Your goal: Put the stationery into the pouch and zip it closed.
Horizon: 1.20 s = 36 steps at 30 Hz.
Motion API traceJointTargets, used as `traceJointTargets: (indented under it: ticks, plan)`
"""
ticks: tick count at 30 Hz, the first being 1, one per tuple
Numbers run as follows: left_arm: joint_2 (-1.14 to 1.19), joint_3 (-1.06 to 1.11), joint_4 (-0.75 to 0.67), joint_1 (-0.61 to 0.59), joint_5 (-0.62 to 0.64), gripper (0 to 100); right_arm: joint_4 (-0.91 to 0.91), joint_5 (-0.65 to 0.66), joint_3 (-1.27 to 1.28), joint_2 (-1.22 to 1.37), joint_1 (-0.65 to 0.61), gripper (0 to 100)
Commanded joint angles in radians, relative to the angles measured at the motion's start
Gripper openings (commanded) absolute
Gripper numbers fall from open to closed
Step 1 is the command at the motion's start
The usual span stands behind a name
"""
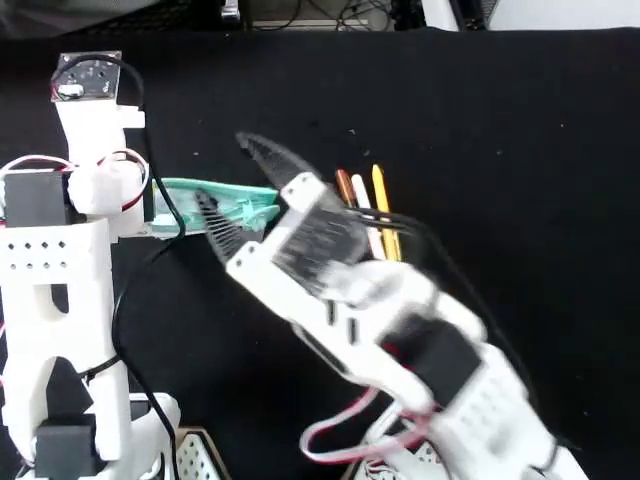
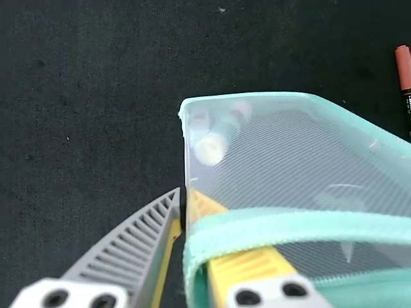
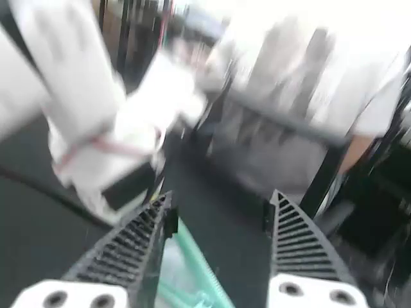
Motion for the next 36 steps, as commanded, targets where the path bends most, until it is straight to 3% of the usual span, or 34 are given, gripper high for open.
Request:
traceJointTargets:
  ticks: [1,7,11,16,22,25,36]
  plan:
    - [-0.005,0.002,0.005,0.004,0.000,3,0.081,-0.015,-0.170,-0.065,0.149,21.2]
    - [-0.005,0.002,0.003,0.004,0.000,3,0.239,-0.084,-0.050,-0.031,0.555,21.1]
    - [-0.005,0.004,0.003,0.004,0.000,3,0.195,-0.064,0.163,0.125,0.669,21.1]
    - [-0.005,0.030,-0.002,0.008,0.000,3,0.089,0.026,0.245,0.456,0.658,21.1]
    - [-0.005,0.041,-0.020,0.005,0.000,3,0.017,0.098,0.107,0.825,0.565,21.1]
    - [-0.005,0.044,-0.020,0.007,0.000,3,-0.005,0.095,0.019,0.967,0.540,15.4]
    - [-0.005,0.045,-0.020,0.008,0.000,3,-0.060,0.089,-0.131,1.250,0.543,16.6]
